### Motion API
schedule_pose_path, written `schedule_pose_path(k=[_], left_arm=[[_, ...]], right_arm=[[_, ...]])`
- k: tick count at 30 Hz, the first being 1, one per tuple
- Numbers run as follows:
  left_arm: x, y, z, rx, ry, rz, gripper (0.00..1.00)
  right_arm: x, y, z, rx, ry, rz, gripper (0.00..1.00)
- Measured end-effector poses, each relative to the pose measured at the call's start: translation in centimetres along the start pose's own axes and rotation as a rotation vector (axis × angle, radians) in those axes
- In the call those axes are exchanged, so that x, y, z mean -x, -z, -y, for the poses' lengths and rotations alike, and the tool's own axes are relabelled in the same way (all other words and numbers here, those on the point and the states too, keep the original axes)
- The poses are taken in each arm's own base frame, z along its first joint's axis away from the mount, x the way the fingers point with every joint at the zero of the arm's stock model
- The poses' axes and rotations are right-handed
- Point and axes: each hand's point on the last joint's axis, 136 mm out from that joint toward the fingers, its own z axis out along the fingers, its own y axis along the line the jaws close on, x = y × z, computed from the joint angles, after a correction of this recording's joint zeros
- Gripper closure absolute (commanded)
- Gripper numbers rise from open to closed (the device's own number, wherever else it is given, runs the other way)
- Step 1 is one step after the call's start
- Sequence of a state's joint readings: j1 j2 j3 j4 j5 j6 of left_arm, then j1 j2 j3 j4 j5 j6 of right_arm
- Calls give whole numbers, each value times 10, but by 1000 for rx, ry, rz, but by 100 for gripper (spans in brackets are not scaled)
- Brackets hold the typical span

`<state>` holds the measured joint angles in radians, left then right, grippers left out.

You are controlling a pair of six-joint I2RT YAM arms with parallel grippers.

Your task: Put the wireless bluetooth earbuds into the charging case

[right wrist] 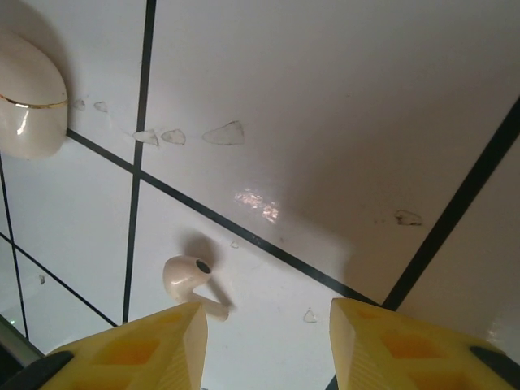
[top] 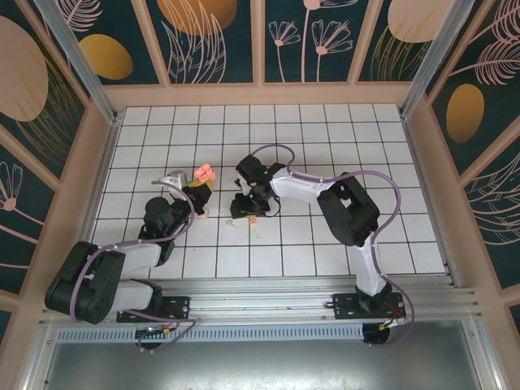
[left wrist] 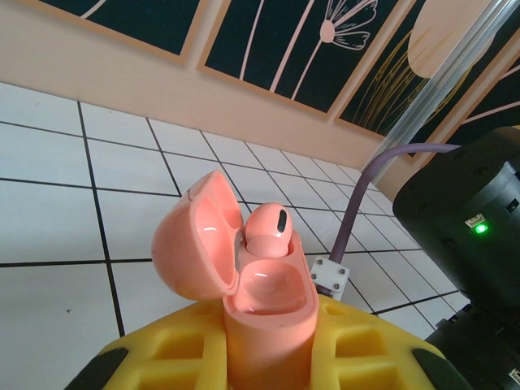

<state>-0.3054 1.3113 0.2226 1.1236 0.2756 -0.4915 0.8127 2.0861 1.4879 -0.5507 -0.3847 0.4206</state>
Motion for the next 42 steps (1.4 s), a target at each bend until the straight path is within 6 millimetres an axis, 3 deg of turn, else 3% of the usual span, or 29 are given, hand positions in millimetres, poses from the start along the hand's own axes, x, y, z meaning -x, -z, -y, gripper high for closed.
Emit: schedule_pose_path(k=[13, 27, 34, 42], left_arm=[[-1, 0, -1, 1, 1, -5, 99], [-3, 0, -1, 0, 2, -9, 99], [-2, -1, 0, -1, 2, -8, 99], [-3, -1, -1, 1, 2, -13, 99]], right_arm=[[-2, 4, 19, -74, -20, 4, 55], [-37, 22, 40, -163, -59, -53, 52], [-21, 52, 32, -128, -32, 35, 52], [-19, 41, 44, -149, 14, 7, 49]])
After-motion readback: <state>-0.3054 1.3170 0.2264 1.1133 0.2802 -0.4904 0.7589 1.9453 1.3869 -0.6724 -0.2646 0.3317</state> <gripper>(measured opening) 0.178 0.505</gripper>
